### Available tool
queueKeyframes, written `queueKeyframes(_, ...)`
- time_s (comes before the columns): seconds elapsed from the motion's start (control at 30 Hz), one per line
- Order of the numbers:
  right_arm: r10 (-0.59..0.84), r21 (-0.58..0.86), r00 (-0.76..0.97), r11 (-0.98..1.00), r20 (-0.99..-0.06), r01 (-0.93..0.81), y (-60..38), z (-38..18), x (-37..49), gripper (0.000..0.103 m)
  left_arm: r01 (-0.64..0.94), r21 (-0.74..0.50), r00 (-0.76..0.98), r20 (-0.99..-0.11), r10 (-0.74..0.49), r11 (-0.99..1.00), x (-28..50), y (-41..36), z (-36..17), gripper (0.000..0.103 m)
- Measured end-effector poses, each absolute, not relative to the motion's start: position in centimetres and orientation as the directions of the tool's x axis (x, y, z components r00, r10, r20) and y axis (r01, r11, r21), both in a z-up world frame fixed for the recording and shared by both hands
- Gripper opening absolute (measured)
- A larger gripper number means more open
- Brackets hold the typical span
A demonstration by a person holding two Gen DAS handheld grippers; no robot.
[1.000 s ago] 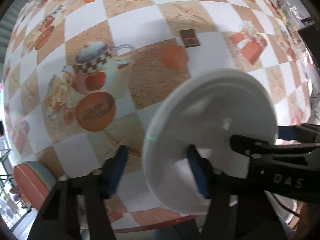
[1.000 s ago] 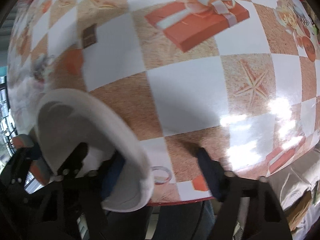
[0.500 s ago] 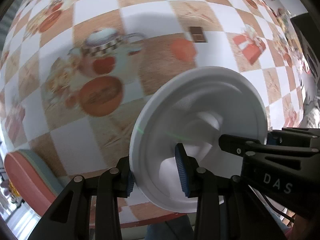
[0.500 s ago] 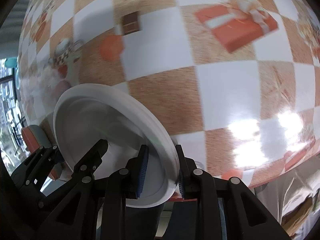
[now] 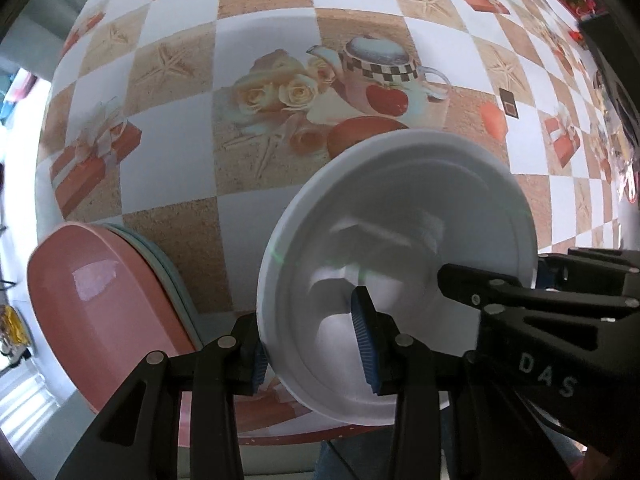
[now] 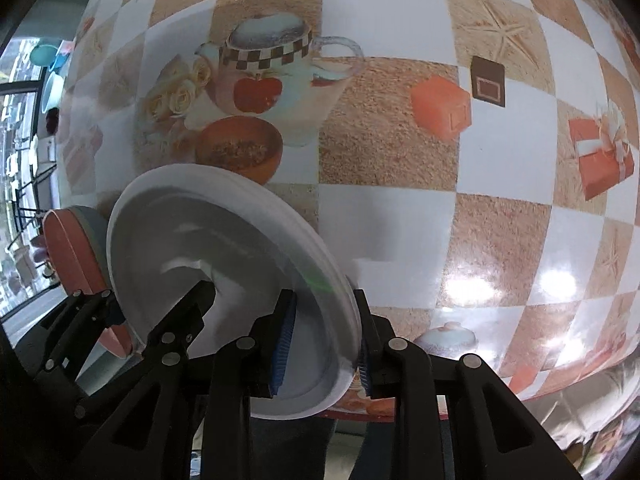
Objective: Organize plates and bowls
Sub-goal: 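Lift the white bowl with both tools and carry it toward the pink plate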
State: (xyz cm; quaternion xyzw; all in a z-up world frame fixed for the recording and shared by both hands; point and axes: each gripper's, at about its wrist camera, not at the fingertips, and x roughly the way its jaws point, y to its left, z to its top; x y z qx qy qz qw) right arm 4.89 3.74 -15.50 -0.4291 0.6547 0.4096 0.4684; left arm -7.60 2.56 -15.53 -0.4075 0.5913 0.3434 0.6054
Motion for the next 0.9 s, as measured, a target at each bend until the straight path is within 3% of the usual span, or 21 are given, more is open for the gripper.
queueKeyframes(0.37,-0.185,0.121,-0.181,0.296,-0.966,-0.948,3.2,-15.4,3.2,0.030,-0.903,-0.083,0.067,-0.996,-0.051,0.422,-7.2,2.0,-13.6,0.042)
queueKeyframes(0.9,-0.131,0.120,-0.164,0.294,-0.978,-0.948,3.8,-10.0,3.6,0.030,-0.882,-0.081,0.114,-0.993,0.043,0.463,-6.1,3.1,-8.8,0.042)
